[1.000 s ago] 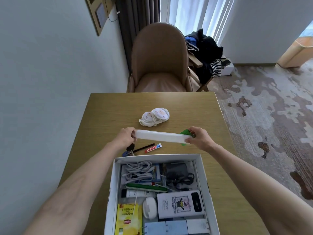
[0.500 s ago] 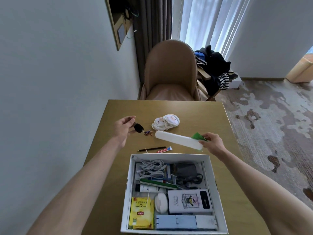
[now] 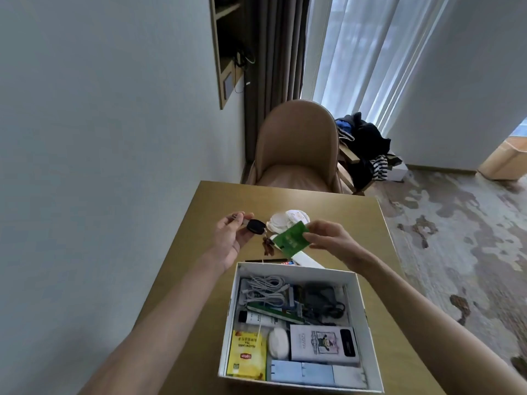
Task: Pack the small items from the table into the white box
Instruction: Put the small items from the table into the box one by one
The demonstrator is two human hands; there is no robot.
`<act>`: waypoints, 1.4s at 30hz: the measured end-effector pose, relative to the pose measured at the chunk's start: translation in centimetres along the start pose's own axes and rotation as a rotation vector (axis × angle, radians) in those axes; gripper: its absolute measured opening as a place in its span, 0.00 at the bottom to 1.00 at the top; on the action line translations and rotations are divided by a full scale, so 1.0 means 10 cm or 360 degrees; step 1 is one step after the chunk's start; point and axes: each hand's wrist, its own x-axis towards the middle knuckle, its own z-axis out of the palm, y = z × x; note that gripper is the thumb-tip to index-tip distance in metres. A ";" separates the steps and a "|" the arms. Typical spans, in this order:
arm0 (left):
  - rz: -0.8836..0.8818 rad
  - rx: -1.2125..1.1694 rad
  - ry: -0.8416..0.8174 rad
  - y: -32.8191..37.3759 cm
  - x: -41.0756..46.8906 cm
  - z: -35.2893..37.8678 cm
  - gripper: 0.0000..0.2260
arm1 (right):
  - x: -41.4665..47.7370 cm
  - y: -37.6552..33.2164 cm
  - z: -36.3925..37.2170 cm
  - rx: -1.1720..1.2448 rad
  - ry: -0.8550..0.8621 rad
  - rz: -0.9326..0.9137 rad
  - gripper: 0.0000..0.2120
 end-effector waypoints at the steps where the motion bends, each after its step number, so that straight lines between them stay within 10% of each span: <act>1: -0.0003 -0.0034 0.0006 0.01 -0.03 0.00 0.03 | -0.03 -0.05 0.11 -0.0059 -0.0153 -0.0036 0.07; 14: -0.0004 -0.0048 0.0171 0.17 -0.28 -0.56 0.05 | -0.01 -0.10 1.05 -0.0588 -0.0154 -0.0410 0.14; 22: -0.0117 0.1153 -0.0320 0.13 -0.33 -0.60 0.07 | 0.02 -0.43 1.07 -0.0507 -0.0175 -0.0538 0.12; 28: -0.0030 0.1365 -0.0756 0.01 -0.33 -0.51 0.11 | -0.16 -0.44 0.92 -0.0133 -0.0276 -0.0338 0.06; 42: -0.0124 0.1564 -0.0850 -0.42 -0.32 -0.40 0.11 | -0.92 0.21 0.42 -0.0395 0.0130 0.0178 0.05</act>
